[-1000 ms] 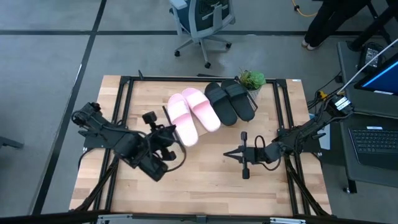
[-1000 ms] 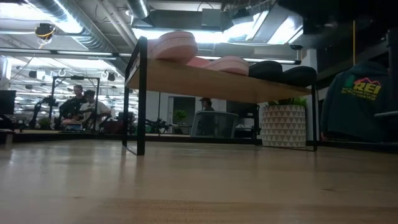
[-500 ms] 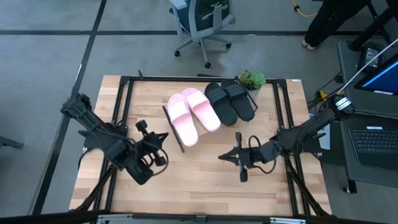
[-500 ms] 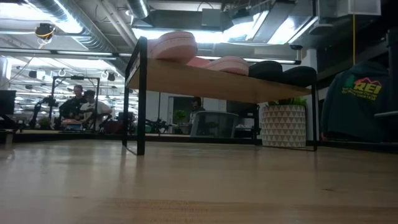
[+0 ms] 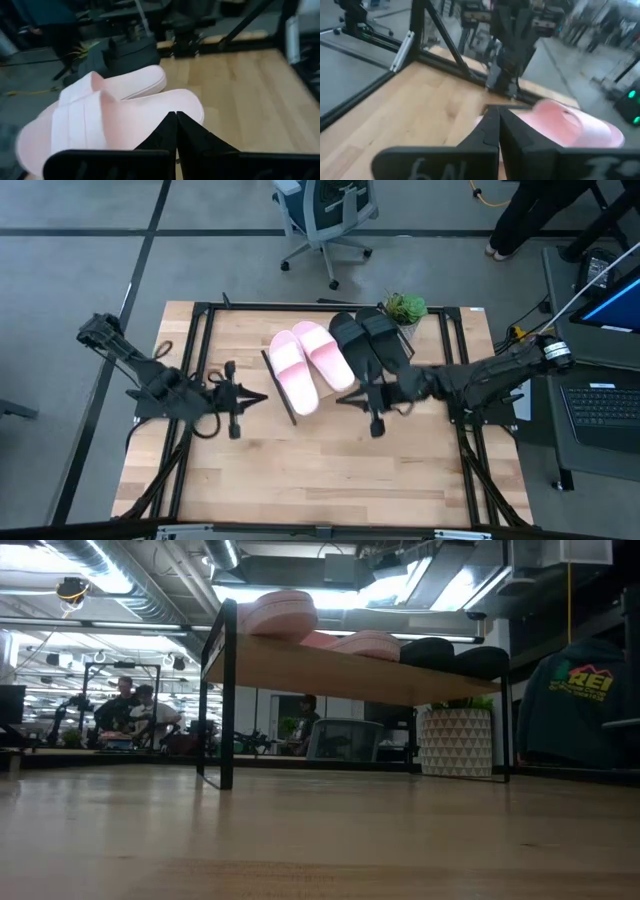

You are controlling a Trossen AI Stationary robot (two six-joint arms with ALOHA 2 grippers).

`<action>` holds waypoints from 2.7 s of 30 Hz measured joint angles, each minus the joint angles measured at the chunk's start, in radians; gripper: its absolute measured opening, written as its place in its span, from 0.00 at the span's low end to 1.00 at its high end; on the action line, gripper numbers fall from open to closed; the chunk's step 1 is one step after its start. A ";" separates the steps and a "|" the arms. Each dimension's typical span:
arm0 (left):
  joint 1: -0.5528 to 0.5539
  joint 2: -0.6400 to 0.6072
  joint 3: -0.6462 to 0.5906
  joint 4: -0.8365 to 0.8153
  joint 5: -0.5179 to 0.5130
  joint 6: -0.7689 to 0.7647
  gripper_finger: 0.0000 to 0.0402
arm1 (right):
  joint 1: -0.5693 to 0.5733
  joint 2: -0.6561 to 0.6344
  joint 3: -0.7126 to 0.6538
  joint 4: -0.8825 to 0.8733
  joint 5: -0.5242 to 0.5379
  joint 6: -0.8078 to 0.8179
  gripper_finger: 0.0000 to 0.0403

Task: Pick and place slides into the shelf
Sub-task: Put the left pink slide on the shelf

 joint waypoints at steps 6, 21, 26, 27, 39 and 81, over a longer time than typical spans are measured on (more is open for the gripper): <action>0.056 -0.223 -0.197 0.171 0.099 0.128 0.00 | -0.177 0.000 0.121 -0.147 -0.230 0.013 0.01; 0.155 -0.486 -0.349 0.207 0.254 0.266 0.00 | -0.373 0.063 0.185 -0.205 -0.380 -0.043 0.00; 0.175 -0.487 -0.349 0.207 0.242 0.336 0.00 | -0.372 0.063 0.185 -0.204 -0.381 -0.046 0.01; 0.181 -0.487 -0.349 0.207 0.242 0.335 0.00 | -0.372 0.063 0.185 -0.204 -0.381 -0.045 0.01; 0.365 -0.493 -0.349 0.208 0.232 0.251 0.00 | -0.344 0.061 0.185 -0.210 -0.405 -0.007 0.03; 1.294 -0.142 -0.035 0.043 1.131 0.362 0.00 | -0.134 -0.032 -0.303 0.351 -0.144 0.110 0.03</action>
